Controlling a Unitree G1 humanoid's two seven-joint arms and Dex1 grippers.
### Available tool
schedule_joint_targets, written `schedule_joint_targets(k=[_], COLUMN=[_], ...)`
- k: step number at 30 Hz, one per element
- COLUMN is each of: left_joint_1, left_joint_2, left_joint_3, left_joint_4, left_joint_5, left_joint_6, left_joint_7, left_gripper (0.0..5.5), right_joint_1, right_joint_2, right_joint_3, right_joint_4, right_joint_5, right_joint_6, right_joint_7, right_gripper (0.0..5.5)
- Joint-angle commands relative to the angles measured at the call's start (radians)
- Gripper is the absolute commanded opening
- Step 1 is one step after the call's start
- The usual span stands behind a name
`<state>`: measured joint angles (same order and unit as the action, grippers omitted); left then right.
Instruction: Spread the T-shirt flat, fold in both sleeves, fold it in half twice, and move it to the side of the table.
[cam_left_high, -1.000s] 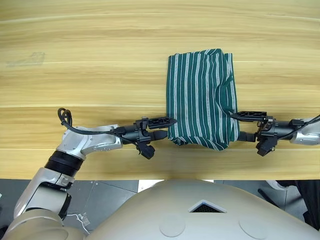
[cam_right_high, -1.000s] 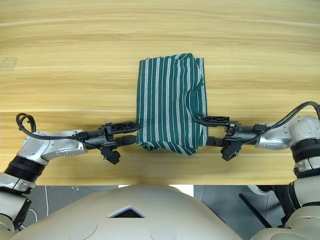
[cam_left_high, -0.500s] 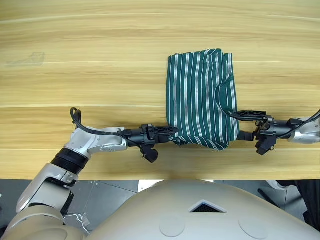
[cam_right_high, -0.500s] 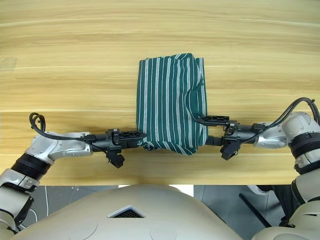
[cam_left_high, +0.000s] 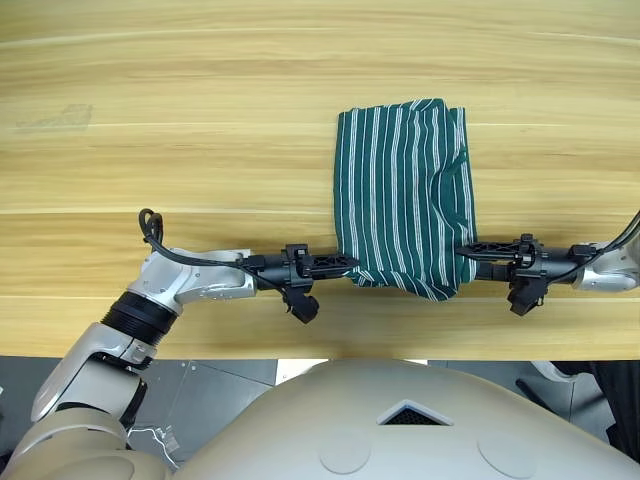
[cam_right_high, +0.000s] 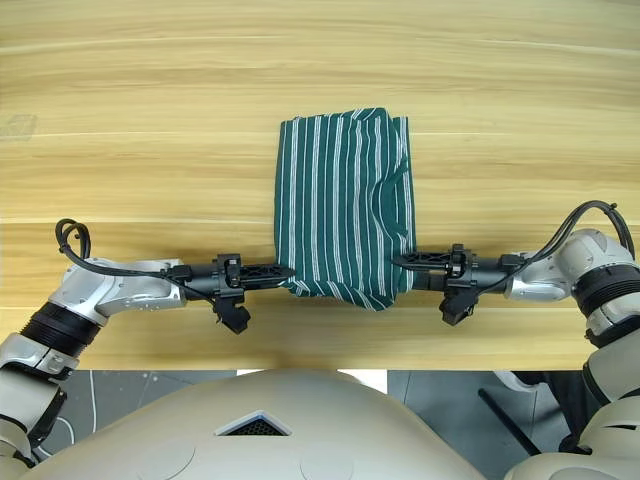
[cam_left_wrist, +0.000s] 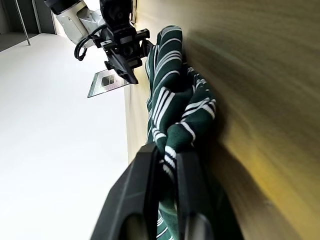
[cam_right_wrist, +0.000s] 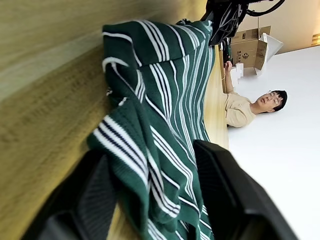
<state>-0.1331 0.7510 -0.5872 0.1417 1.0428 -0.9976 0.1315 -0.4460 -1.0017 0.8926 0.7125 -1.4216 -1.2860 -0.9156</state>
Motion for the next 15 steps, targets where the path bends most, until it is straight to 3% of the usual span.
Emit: schedule_joint_targets(k=[1,11,15], left_joint_1=[0.034,0.028,0.028], left_joint_2=[0.009,0.018,0.022], left_joint_3=[-0.036,-0.032,-0.03], left_joint_4=[0.044,0.047,0.049], left_joint_5=[0.051,0.045,0.044], left_joint_6=[0.025,0.022,0.022], left_joint_7=[-0.034,-0.036,-0.034], left_gripper=[0.15,0.14,0.13], right_joint_1=[-0.015,-0.031,-0.031], right_joint_2=[-0.006,0.006,0.009], right_joint_3=[0.025,0.045,0.048], right_joint_4=[0.02,0.037,0.039], right_joint_5=[-0.021,-0.013,-0.009], right_joint_6=[0.016,0.018,0.017], right_joint_7=[0.001,-0.016,-0.016], right_gripper=[1.75,0.02,0.0])
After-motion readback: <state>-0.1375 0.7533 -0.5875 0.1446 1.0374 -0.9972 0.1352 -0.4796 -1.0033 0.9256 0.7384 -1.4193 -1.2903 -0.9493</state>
